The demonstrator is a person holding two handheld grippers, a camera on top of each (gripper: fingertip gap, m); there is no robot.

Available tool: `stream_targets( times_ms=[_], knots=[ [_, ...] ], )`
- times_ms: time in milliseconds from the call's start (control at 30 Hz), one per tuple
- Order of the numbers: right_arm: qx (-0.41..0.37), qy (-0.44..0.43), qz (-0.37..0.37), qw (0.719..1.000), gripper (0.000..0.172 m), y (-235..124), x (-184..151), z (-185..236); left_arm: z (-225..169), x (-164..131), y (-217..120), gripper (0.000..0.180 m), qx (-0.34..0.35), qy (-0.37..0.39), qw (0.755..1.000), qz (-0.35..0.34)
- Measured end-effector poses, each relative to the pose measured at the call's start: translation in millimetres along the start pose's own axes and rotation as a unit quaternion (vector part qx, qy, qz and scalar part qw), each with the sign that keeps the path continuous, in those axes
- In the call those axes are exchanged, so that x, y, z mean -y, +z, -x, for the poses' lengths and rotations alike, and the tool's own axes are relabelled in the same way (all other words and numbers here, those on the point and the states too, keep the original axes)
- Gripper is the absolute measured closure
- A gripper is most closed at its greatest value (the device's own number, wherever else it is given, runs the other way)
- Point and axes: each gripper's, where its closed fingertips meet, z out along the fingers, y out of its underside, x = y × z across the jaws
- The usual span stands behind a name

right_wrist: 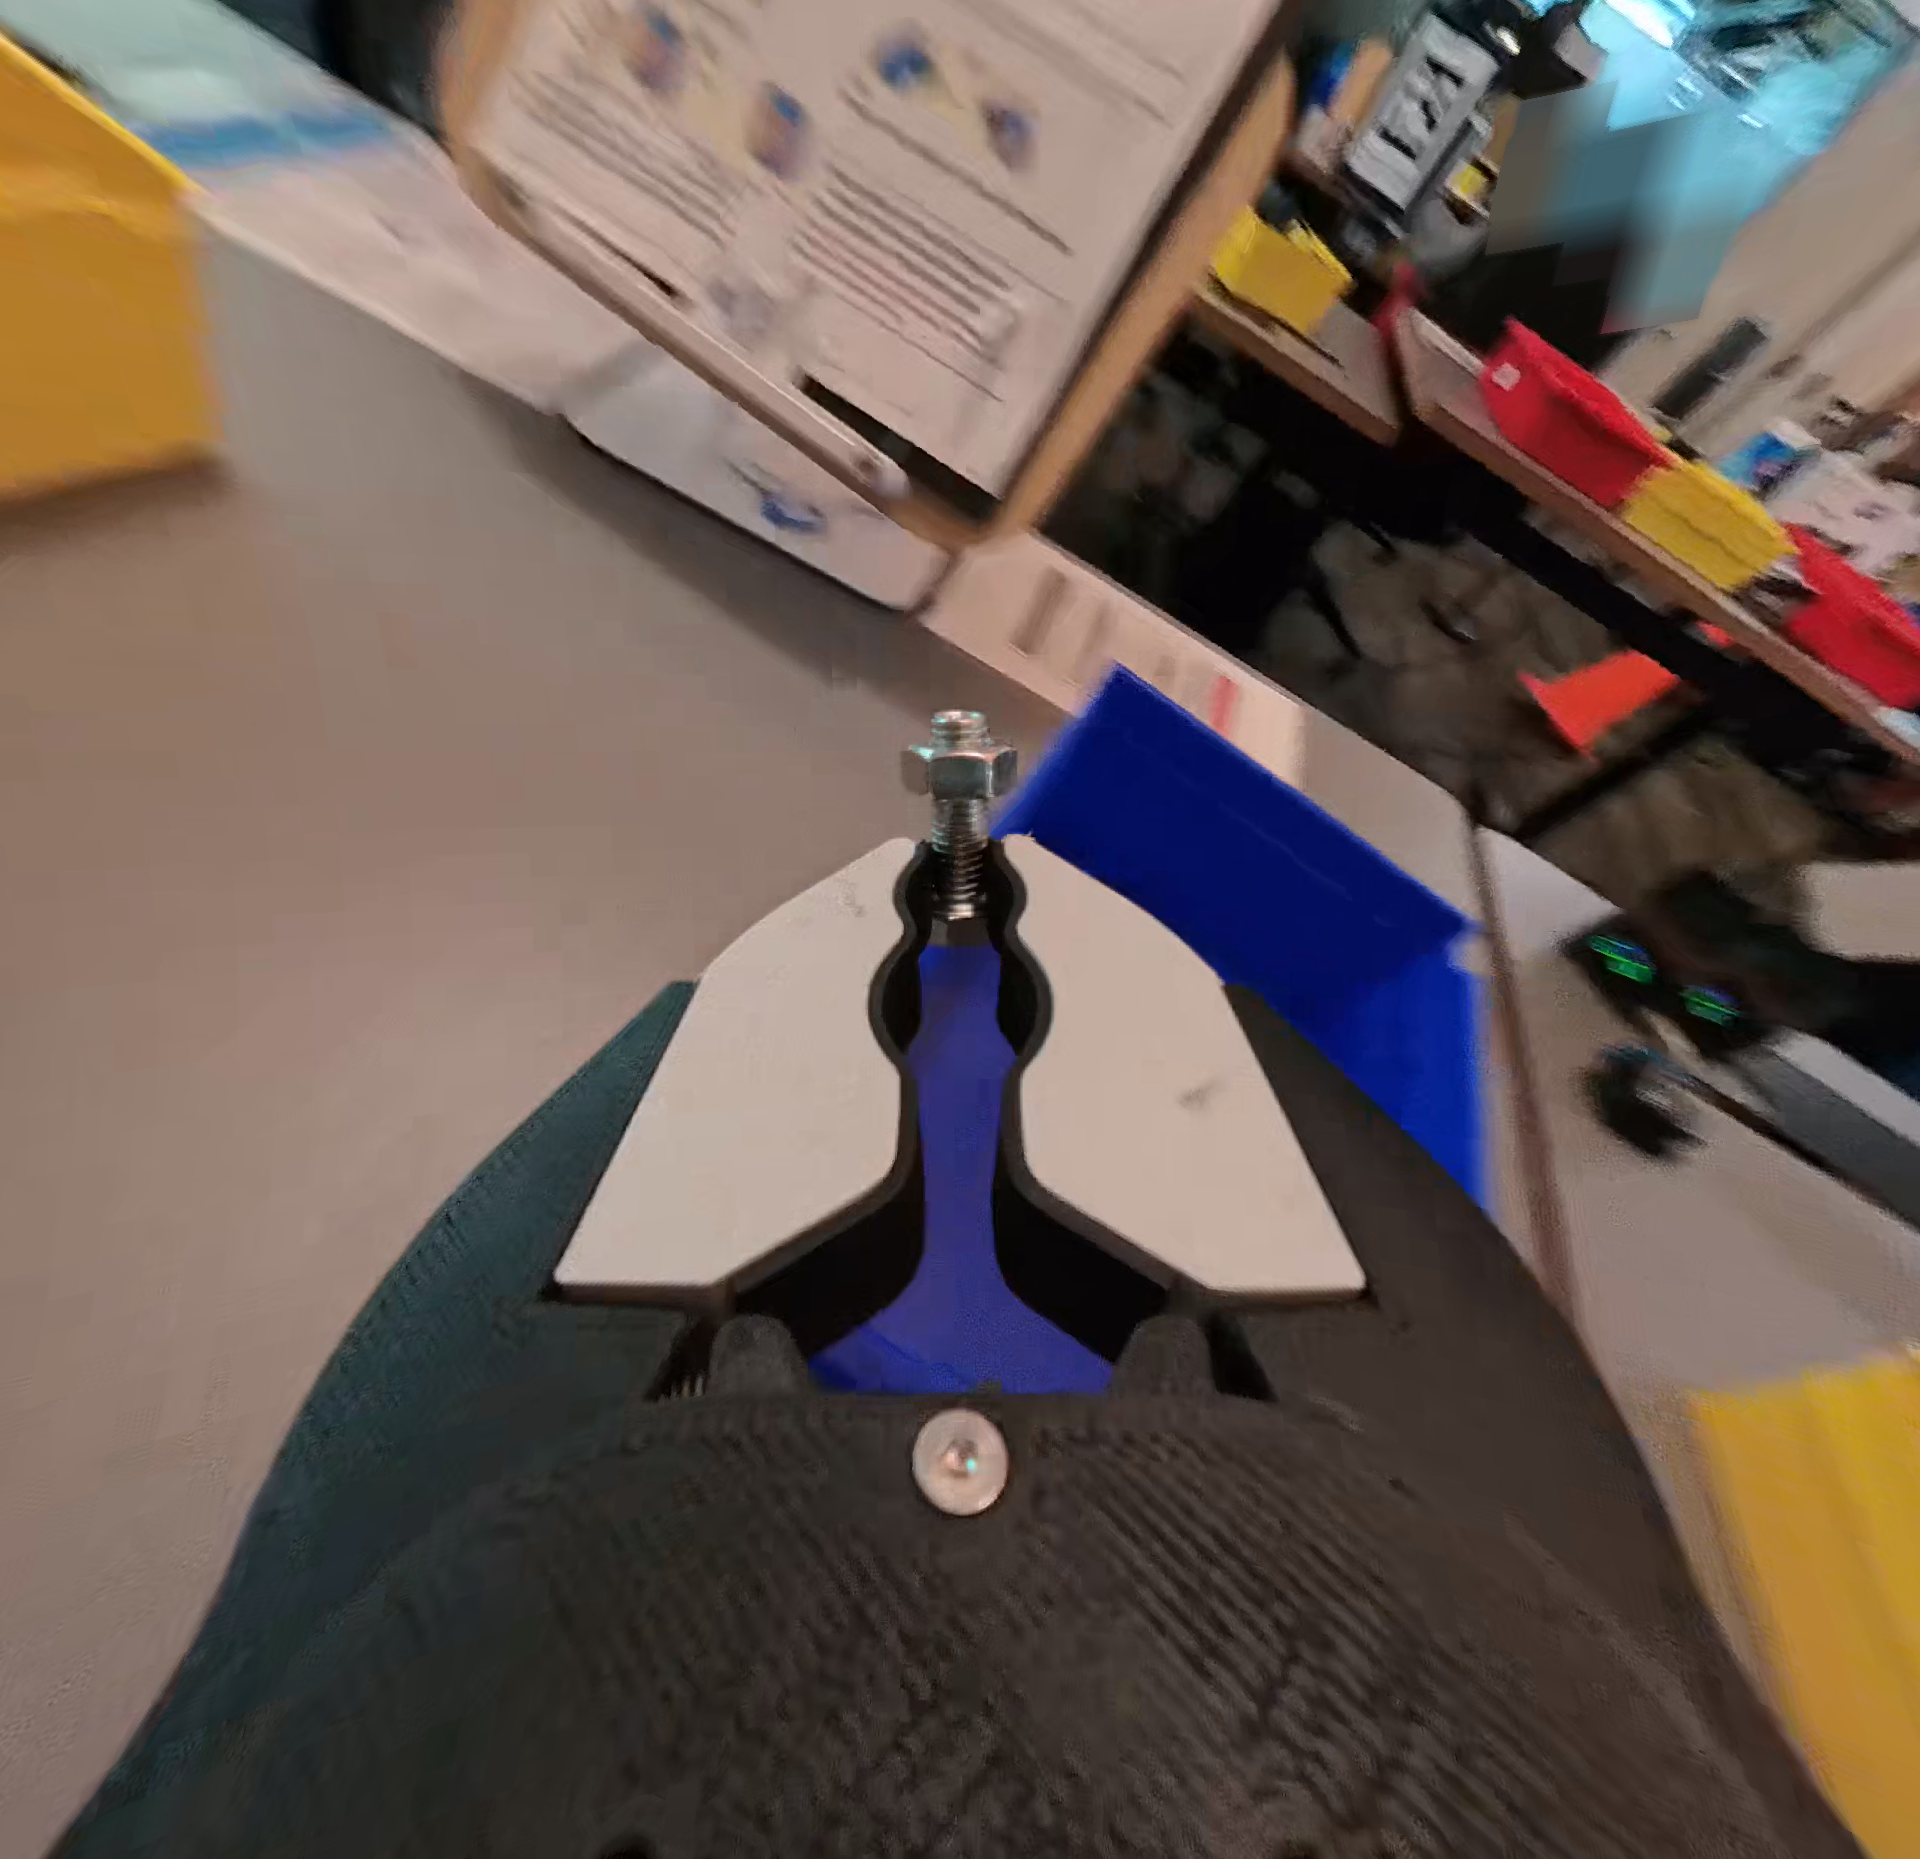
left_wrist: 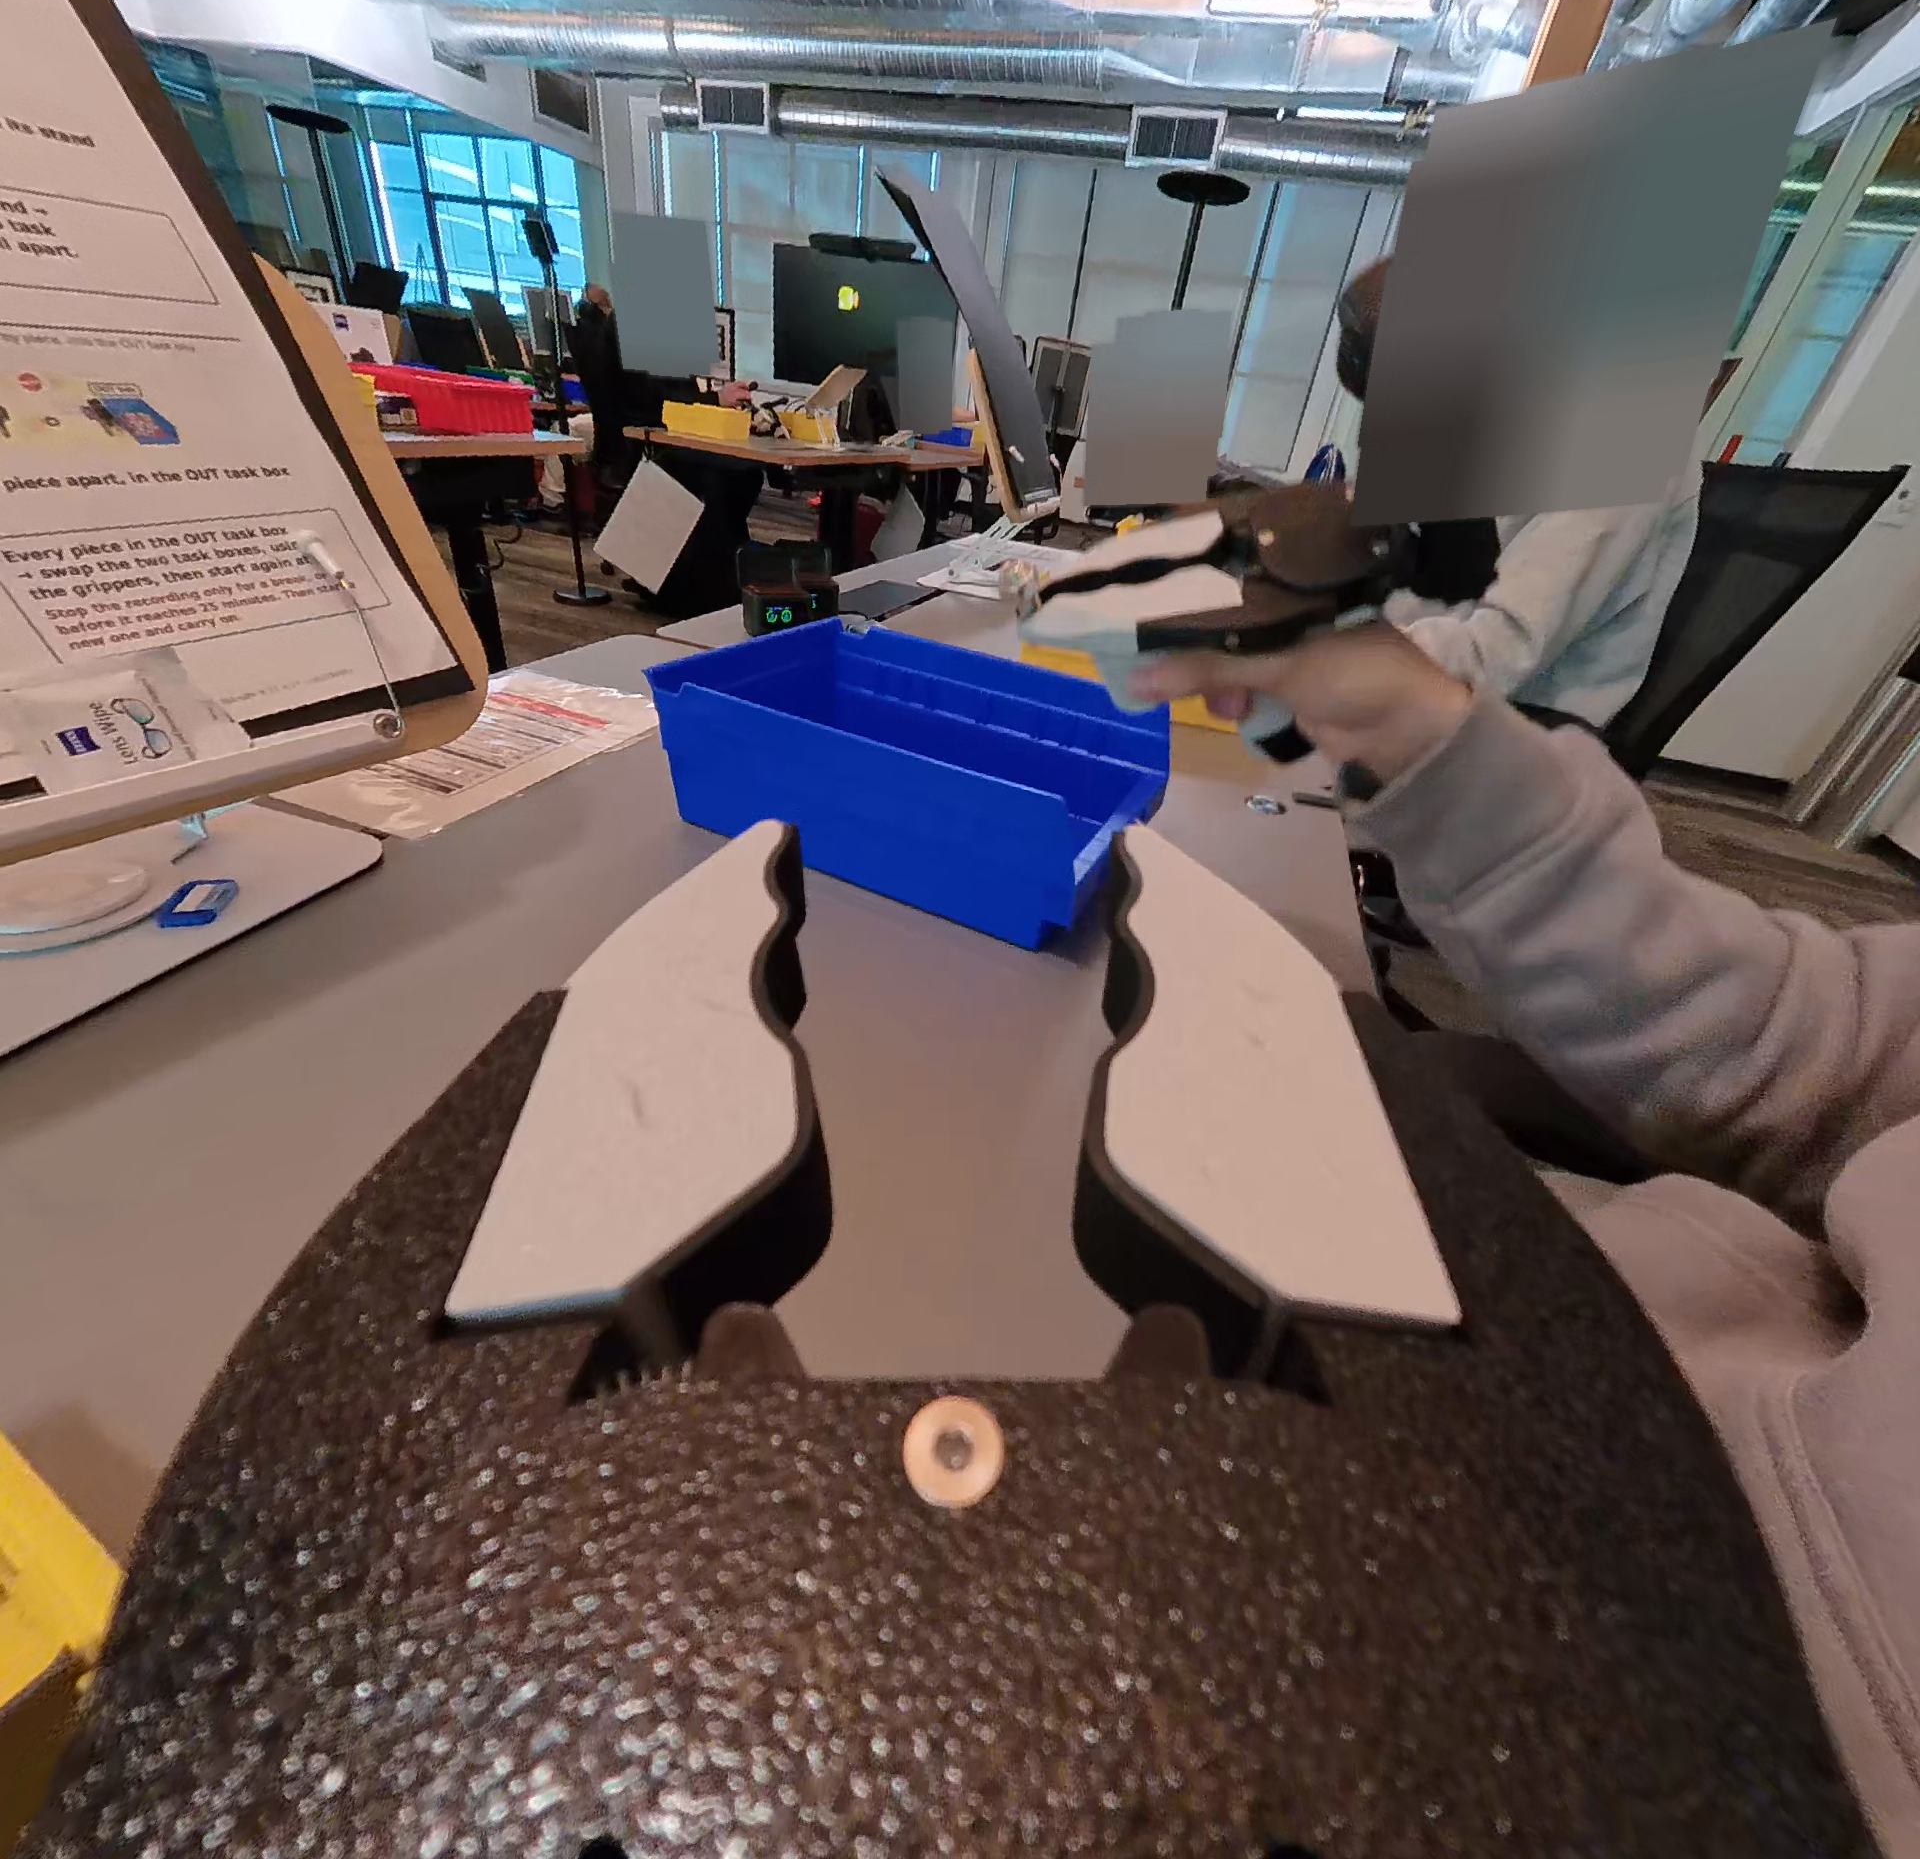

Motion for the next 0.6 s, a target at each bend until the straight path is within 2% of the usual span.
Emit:
stream_targets(
  times_ms=[33, 167, 267, 467, 600],
  knots=[
    [-0.026, -0.025, 0.031, 0.999, 0.162, 2.0, -6.8, -18.5, 0.5, -1.8, 0.2, 0.126, 0.001, 0.002, 1.000, 0.006],
    [-0.057, -0.072, 0.146, 0.985, 0.163, 13.6, -36.7, -65.8, 0.8, -3.7, -0.1, 0.126, -0.003, 0.001, 1.000, 0.013],
    [-0.035, -0.087, 0.231, 0.968, 0.163, 26.9, -66.5, -78.4, 2.6, -3.5, -2.4, 0.126, 0.001, 0.002, 1.000, 0.015],
    [0.083, -0.059, 0.369, 0.924, 0.162, 50.7, -135.2, -65.6, 11.8, 2.1, -14.8, 0.126, 0.016, -0.010, 1.000, 0.011],
    [0.170, 0.013, 0.405, 0.898, 0.161, 57.4, -165.9, -45.7, 13.5, 13.4, -24.1, 0.126, 0.012, -0.028, 0.999, -0.017]
  ],
)
